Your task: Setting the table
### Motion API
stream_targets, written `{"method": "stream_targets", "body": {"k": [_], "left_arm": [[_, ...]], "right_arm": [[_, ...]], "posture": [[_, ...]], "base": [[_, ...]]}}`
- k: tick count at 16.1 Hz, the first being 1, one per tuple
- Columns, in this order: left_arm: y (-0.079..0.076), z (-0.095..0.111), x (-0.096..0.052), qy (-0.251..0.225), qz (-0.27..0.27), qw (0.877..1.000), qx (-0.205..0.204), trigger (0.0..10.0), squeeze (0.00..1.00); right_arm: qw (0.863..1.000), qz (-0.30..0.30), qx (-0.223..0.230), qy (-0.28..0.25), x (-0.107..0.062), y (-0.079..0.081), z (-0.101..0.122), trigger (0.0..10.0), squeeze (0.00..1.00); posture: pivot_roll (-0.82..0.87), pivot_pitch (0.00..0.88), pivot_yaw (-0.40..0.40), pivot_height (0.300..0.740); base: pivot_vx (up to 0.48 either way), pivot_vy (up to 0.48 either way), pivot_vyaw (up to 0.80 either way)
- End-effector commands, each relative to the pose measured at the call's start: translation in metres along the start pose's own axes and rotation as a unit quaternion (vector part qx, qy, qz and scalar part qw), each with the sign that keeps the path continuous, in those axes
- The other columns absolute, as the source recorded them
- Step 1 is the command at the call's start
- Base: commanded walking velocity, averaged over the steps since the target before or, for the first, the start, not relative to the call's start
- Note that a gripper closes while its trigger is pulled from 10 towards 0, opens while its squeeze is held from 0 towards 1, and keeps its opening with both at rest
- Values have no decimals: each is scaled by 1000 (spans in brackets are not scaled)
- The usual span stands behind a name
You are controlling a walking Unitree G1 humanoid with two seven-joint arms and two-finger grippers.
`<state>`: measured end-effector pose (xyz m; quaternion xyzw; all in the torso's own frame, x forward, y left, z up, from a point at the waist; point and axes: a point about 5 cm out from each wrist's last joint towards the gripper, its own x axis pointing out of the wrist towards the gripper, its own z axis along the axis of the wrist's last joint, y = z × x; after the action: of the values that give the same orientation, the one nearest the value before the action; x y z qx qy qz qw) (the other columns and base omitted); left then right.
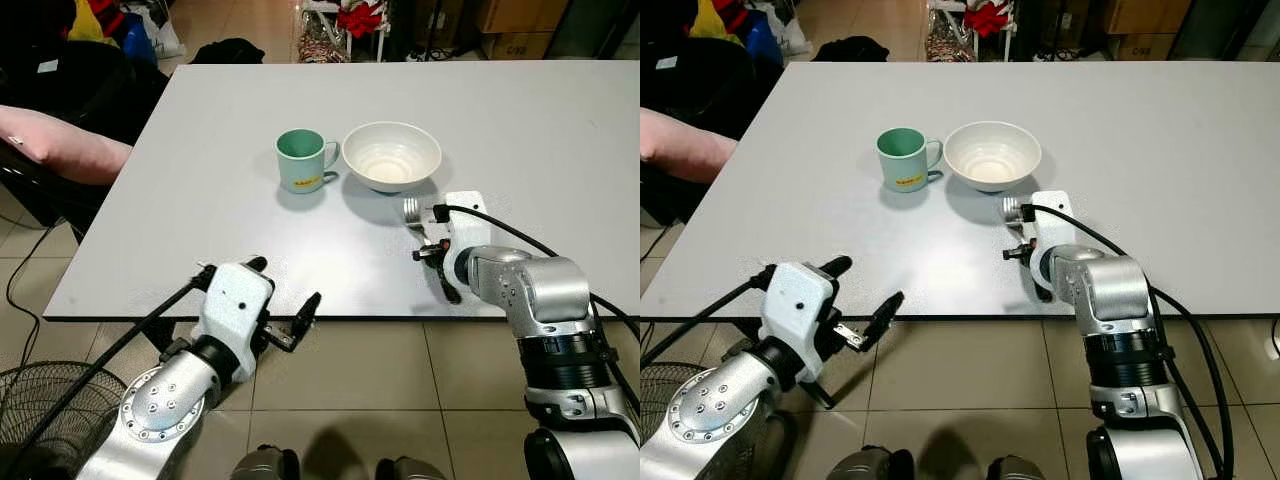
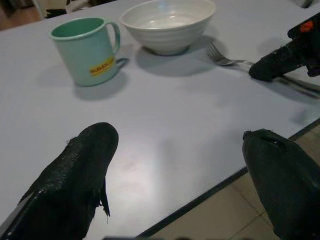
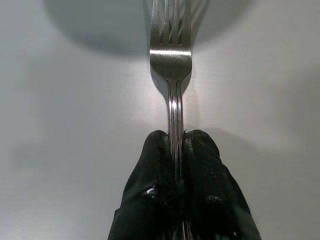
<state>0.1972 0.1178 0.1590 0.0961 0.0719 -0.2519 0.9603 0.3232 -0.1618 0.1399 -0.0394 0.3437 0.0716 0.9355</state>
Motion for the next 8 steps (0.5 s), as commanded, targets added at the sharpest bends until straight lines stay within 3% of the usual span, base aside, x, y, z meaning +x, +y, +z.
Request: {"method": "stream_targets", "body": {"k": [1,6,7,8], "left_arm": [[-2,1,-1,-1,-7,1000,-1,10000,0],[-3,0,-2,1,-14,1000,-4,10000,0],[-3,0,-2,1,-14,1000,-4,10000,0],[-1,1,-2,-1,-9,1000,0,10000,0]], "right_arm": [[1000,-17,1,24,2,-4,-12,10000,0],[999,-24,5,22,2,-5,-10,10000,0],[999,-22,8,22,2,-5,-10,10000,357],[1000,-17,14,14,0,-2,-7,10000,1000]], "posture": [[-41,107,32,740],[-41,107,32,740],[-40,108,31,740],[-39,103,28,740]], "base": [[0,0,0],[0,0,0],[0,0,0],[0,0,0]]}}
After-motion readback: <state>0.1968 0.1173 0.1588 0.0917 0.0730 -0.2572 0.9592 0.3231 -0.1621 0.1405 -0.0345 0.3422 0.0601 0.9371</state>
